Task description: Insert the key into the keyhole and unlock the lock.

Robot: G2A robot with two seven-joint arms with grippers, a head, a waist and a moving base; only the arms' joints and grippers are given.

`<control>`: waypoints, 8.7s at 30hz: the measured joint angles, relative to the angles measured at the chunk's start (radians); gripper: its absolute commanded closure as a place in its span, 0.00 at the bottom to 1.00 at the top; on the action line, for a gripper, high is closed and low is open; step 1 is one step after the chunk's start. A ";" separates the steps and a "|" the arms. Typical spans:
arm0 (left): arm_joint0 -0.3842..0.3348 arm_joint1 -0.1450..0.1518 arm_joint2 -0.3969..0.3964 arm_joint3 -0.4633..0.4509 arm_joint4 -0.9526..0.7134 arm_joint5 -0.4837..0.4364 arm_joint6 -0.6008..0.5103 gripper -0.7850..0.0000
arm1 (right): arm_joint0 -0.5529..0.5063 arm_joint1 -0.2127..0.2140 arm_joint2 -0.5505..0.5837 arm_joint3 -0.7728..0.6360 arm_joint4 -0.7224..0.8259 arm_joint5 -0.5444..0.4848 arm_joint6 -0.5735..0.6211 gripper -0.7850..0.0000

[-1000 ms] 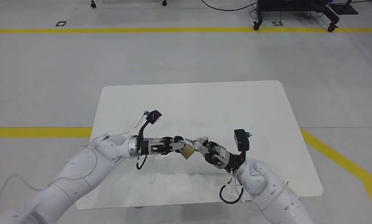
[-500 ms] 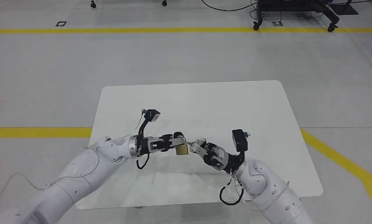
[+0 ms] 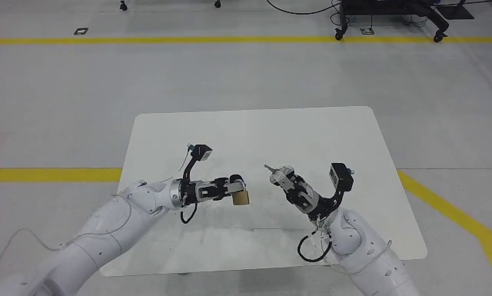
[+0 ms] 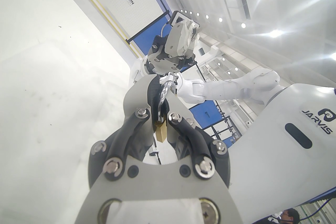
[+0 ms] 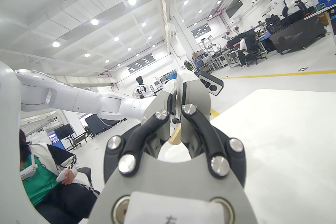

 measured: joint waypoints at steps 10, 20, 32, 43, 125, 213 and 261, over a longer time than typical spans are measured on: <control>-0.009 -0.002 -0.025 -0.018 0.069 0.063 0.058 1.00 | -0.015 0.000 0.020 -0.017 0.031 0.020 -0.014 1.00; -0.029 -0.012 -0.119 -0.024 -0.280 0.630 -0.100 1.00 | -0.091 0.007 0.175 -0.056 -0.005 0.058 -0.080 1.00; -0.046 -0.055 -0.131 0.046 -0.402 0.842 -0.205 1.00 | -0.155 0.010 0.272 -0.103 -0.059 0.101 -0.119 1.00; -0.044 -0.055 -0.132 0.045 -0.397 0.843 -0.200 1.00 | -0.152 0.010 0.279 -0.114 -0.078 0.119 -0.106 1.00; -0.021 -0.177 -0.178 0.073 -0.182 1.512 -0.136 1.00 | -0.089 0.066 0.120 -0.737 -1.503 0.000 0.642 1.00; 0.070 -0.214 -0.401 0.049 -0.010 1.266 -0.105 1.00 | -0.039 0.036 0.147 -0.720 -1.249 0.145 0.786 0.00; 0.184 -0.260 -0.500 -0.001 -0.010 0.932 0.082 1.00 | -0.042 -0.005 -0.006 -0.596 -1.696 0.548 0.632 0.58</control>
